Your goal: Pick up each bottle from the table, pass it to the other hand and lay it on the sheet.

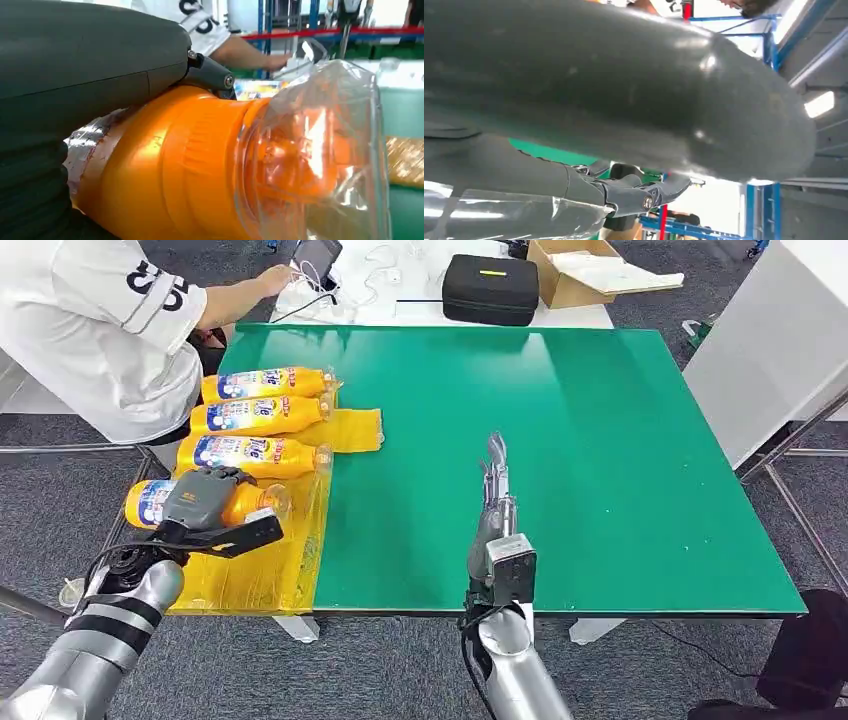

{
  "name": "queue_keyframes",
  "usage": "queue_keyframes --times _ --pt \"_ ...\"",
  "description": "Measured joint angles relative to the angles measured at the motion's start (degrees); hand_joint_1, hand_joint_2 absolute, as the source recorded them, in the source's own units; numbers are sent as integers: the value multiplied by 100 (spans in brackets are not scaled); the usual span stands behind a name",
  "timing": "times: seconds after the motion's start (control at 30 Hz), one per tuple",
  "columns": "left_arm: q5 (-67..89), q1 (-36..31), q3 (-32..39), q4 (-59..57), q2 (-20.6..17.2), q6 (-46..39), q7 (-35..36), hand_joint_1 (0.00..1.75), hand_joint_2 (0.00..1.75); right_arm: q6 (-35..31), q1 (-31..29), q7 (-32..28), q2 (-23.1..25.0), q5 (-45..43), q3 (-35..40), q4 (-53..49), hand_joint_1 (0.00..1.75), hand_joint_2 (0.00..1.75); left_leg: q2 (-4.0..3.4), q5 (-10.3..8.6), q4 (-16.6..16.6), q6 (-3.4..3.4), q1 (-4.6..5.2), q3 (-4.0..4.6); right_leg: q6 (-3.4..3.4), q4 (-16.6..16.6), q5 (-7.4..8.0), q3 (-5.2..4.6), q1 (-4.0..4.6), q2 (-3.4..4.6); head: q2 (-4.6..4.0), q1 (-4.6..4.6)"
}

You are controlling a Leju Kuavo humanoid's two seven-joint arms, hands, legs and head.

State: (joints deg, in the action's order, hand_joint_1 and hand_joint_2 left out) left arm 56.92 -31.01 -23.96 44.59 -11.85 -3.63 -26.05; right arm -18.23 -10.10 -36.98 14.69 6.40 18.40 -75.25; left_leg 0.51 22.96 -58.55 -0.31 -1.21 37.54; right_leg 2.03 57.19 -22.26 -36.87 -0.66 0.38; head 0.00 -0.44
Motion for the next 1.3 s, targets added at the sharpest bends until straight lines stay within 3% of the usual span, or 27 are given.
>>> queue_keyframes --times 0.67,0.7,1.2,1.23,1.27,1.3 --pt "-48 -348 -713 -1174 278 262 -262 175 175 234 20 18 24 -199 11 -44 0 0 2 0 0 0 0 2 0 0 0 2 0 -1 0 -2" --pt "-55 -350 -728 -1187 291 273 -267 157 175 240 16 22 26 -203 13 -26 0 0 2 0 0 0 0 2 0 0 0 2 0 -1 0 0" --pt "-321 -426 -865 -1272 324 525 -433 157 175 291 -46 33 72 -245 72 256 0 0 4 0 0 0 1 1 0 1 0 6 -1 -1 0 0" --pt "-321 -427 -863 -1275 324 525 -433 140 175 291 -50 33 74 -245 77 264 0 0 4 0 0 0 1 1 0 1 0 6 -1 -1 0 -2" --pt "-321 -427 -863 -1279 324 525 -435 108 175 291 -56 33 74 -245 79 275 0 0 4 0 0 0 1 0 0 1 0 6 -1 -1 2 0" --pt "-321 -427 -863 -1281 324 525 -435 16 175 291 -60 33 74 -245 81 282 0 0 4 0 0 0 1 0 0 1 0 6 -1 -1 0 0"
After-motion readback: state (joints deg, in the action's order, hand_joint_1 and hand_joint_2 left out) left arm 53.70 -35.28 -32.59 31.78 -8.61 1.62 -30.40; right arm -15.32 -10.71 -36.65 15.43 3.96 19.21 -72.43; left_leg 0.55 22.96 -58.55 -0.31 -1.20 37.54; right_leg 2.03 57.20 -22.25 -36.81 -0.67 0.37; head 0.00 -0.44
